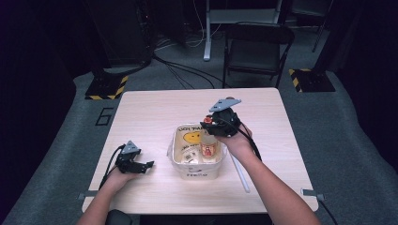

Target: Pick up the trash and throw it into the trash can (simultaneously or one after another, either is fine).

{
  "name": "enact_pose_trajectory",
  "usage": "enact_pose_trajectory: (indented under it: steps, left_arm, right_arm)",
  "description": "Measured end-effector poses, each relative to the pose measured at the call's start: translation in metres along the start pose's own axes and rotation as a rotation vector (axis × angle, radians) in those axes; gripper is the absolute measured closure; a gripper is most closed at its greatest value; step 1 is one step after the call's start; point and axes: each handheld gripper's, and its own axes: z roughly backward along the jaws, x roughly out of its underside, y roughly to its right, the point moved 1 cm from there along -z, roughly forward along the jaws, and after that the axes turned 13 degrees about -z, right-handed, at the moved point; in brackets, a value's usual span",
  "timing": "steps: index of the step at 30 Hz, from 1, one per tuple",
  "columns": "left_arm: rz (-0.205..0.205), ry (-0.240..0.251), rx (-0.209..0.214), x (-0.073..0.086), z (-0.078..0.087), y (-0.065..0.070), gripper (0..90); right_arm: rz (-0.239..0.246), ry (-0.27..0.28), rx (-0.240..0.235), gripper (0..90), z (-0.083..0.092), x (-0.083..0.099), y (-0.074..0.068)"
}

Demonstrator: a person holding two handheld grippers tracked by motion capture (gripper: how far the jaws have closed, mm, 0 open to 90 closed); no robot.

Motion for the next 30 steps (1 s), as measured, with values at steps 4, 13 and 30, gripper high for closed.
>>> enact_pose_trajectory:
  steps: [4, 13, 30]
  left_arm:
    - [0.0, 0.0, 0.0, 0.0, 0.0, 0.0, 12.8]
    - [0.0, 0.0, 0.0, 0.0, 0.0, 0.0, 12.8]
    - [0.0, 0.0, 0.0, 0.0, 0.0, 0.0, 12.8]
  right_arm:
    - [-0.003, 0.012, -0.002, 58.3, 0.0, 0.002, 0.0]
    - [-0.007, 0.042, 0.022, 48.4, 0.01, 0.007, -0.001]
    - [-0.068, 0.107, 0.108, 50.7, 0.049, 0.045, 0.025]
